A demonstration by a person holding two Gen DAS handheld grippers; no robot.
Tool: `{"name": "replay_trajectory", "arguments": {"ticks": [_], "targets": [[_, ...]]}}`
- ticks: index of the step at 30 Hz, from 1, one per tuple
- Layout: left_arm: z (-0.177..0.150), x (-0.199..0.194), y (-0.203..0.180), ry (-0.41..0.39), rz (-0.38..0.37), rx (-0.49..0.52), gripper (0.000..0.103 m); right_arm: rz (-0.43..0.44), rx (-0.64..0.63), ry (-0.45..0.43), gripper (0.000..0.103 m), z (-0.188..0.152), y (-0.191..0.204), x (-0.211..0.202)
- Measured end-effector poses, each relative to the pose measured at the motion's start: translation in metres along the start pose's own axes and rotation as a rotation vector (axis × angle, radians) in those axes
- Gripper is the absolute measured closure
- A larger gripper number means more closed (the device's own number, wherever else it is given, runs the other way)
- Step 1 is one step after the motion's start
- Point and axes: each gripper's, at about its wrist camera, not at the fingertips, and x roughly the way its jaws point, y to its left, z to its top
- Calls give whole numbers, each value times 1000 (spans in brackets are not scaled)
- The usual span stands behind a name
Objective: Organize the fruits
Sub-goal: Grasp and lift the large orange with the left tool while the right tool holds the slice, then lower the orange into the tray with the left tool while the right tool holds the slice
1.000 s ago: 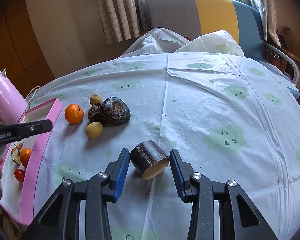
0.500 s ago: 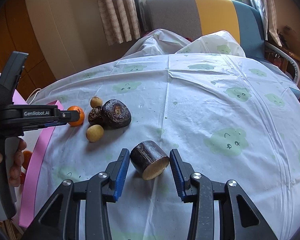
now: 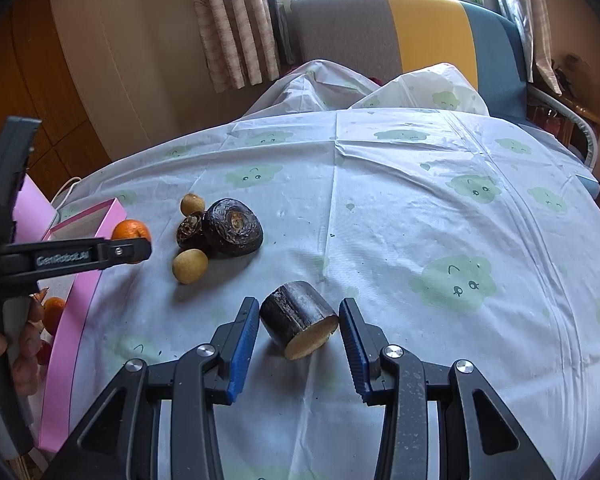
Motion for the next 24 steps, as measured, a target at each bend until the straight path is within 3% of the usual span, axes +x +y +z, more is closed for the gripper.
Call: {"name": "replay_trajectory", "arguments": {"ticks": [10, 24], "targets": [[-28, -45, 5, -67, 5, 18, 68, 15, -9, 4, 61, -8, 12, -5], [-68, -84, 41, -112, 38, -48, 68, 27, -49, 21, 61, -22, 38, -14]]}}
